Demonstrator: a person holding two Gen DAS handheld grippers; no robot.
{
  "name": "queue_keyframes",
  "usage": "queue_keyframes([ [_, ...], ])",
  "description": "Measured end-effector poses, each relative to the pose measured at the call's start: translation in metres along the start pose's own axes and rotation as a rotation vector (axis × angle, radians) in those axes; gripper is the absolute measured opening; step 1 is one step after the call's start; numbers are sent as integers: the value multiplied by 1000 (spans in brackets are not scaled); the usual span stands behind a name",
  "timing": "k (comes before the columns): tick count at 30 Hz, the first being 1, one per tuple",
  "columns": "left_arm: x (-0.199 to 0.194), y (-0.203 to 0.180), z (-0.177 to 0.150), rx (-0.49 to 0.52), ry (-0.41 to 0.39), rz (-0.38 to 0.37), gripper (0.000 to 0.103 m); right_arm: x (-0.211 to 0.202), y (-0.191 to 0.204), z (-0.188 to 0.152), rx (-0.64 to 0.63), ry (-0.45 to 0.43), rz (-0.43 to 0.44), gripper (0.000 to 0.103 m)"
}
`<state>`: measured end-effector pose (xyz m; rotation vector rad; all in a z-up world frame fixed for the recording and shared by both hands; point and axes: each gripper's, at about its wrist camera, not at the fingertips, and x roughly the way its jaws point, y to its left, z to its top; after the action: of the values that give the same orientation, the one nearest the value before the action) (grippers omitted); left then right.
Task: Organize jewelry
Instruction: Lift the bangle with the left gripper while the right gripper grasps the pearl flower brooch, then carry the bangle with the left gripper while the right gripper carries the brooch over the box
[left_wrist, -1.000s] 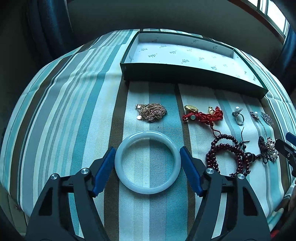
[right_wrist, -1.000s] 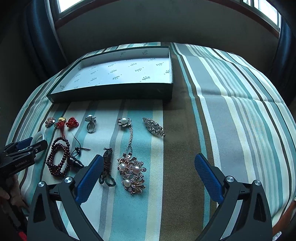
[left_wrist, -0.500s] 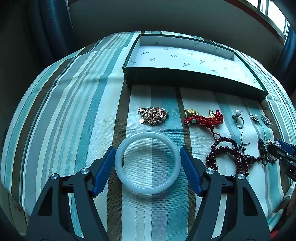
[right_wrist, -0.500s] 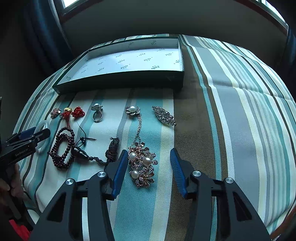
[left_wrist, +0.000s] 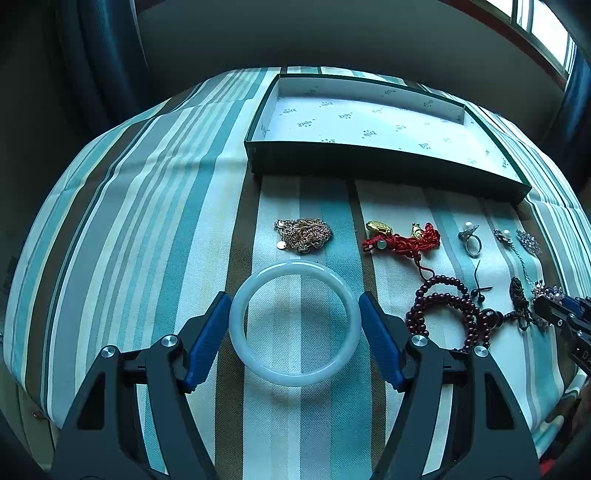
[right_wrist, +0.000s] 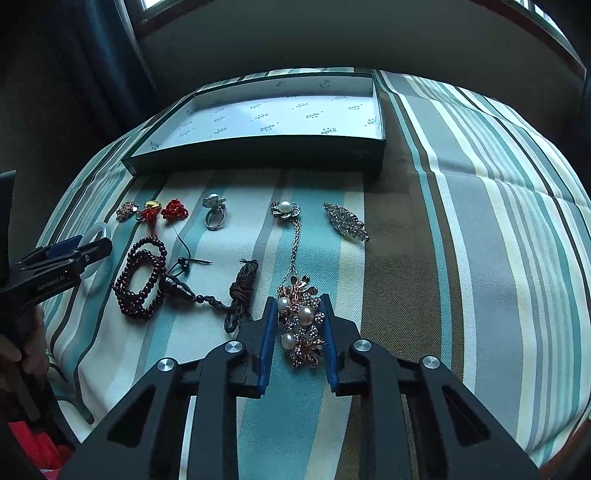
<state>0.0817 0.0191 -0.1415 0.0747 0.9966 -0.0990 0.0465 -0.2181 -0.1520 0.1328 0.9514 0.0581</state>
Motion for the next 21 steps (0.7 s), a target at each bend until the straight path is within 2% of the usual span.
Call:
queue_keyframes([
  [21, -19, -5, 5, 9, -42, -3, 71, -41, 2, 16, 10, -137, 7, 23],
])
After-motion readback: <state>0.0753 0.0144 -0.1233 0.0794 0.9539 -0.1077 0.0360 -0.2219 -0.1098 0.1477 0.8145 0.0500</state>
